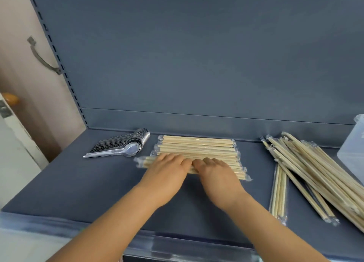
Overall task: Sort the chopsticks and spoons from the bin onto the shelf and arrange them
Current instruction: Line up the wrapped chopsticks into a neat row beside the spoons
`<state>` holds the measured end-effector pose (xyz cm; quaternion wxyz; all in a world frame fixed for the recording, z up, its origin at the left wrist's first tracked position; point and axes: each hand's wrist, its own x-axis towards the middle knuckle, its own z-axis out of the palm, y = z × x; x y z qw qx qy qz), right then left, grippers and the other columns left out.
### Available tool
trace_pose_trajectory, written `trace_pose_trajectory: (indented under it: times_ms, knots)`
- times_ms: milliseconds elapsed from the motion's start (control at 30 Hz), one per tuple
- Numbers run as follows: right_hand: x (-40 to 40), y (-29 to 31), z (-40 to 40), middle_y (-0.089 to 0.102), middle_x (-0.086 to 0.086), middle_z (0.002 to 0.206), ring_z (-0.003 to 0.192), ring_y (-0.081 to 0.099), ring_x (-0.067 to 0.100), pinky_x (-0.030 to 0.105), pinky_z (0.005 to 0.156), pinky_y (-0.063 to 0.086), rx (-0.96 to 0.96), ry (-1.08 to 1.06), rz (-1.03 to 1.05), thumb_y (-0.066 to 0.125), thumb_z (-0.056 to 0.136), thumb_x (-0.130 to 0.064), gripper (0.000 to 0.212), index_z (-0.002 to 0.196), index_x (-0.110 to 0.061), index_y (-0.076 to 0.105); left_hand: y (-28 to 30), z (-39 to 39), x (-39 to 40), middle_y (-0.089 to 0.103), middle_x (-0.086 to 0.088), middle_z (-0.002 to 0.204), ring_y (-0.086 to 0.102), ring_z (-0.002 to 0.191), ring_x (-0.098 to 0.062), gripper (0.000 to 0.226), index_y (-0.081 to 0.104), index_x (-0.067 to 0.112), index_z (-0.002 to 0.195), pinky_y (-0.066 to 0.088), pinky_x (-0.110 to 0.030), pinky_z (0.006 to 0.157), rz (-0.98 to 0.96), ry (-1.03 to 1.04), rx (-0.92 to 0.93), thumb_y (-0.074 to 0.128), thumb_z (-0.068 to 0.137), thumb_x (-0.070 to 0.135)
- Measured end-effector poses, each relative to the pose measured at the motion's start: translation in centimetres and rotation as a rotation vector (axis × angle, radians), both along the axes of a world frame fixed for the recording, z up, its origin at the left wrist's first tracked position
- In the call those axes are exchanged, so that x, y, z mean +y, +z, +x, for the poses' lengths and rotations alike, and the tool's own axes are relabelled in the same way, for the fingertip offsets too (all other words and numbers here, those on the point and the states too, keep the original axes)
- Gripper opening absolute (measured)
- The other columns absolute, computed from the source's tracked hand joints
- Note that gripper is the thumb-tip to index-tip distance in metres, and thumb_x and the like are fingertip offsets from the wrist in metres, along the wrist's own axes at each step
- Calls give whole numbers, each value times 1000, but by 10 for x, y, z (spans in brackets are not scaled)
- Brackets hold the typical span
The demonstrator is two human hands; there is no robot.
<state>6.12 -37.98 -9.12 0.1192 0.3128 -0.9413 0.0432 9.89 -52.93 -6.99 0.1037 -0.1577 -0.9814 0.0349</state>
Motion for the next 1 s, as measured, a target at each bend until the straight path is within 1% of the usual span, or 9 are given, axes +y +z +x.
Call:
trace_pose_trajectory:
  times_ms: [100, 233, 333, 467, 633, 767, 867, 933, 1000]
  knots:
    - [-6, -16, 0, 56, -5, 57, 48, 55, 16, 23, 46, 44, 19, -42, -7, 85, 33, -11, 45, 72, -22, 67, -22, -5, -10, 54, -1, 113, 52, 107, -23, 42, 48, 17, 126, 39, -32, 89, 58, -18, -64, 45, 87, 2]
    - [-2, -28, -1, 59, -2, 73, 62, 59, 20, 27, 58, 48, -70, -18, -103, 81, 58, -15, 33, 89, -21, 70, -41, -14, -19, 57, 4, 81, 58, 74, -18, 42, 67, 18, 99, 51, -29, 59, 80, -59, -16, 75, 60, 4]
    - [5, -24, -3, 56, 1, 108, 100, 50, 22, 26, 90, 38, -217, 18, -144, 55, 89, -30, 37, 125, -21, 56, -41, -13, -16, 49, 0, 107, 46, 101, -19, 29, 55, 16, 121, 44, -31, 81, 163, -106, -88, 54, 92, 17]
    - [12, -28, 4, 50, -1, 118, 105, 44, 19, 24, 98, 36, -241, 54, -152, 22, 88, -48, 60, 134, -22, 49, -47, -10, -15, 33, 4, 126, 28, 116, -13, 37, 41, 15, 132, 27, -21, 99, 234, -132, -124, 34, 101, 35]
    - [14, -36, 1, 53, 6, 111, 95, 49, 26, 32, 86, 47, -182, 49, -162, 46, 89, -8, 41, 129, -13, 55, -49, -12, -13, 30, 4, 121, 28, 113, -13, 36, 39, 12, 135, 33, -25, 101, 287, -99, -115, 33, 101, 20]
    - [15, -37, -2, 50, 7, 119, 100, 50, 27, 31, 90, 48, -138, -28, -155, 54, 84, -3, 50, 132, -16, 52, -46, -17, -6, 19, 2, 135, 19, 127, -14, 50, 19, 17, 150, 25, -21, 108, 290, -58, -180, 34, 102, 19]
    - [20, -39, 2, 47, 9, 132, 112, 52, 31, 37, 95, 48, -122, -78, -124, 55, 82, -9, 53, 135, -18, 49, -46, -13, -6, 1, 1, 152, 1, 141, -21, 54, 9, 17, 152, 11, -31, 118, 211, 3, -234, 29, 103, 27]
    - [21, -33, 8, 32, 11, 149, 133, 36, 35, 43, 110, 35, -143, -93, -58, 41, 93, -20, 50, 143, -15, 38, -46, -7, -5, -13, 0, 157, -15, 144, -21, 56, 1, 17, 153, -2, -39, 119, 163, 30, -277, 24, 104, 31]
    - [22, -28, 11, -3, 1, 160, 147, -3, 23, 36, 119, 1, -275, -118, -21, 26, 102, -31, 55, 152, -16, 9, -47, -5, -4, -23, 1, 157, -26, 143, -19, 56, -5, 18, 152, -11, -41, 117, 150, 57, -337, 21, 104, 32]
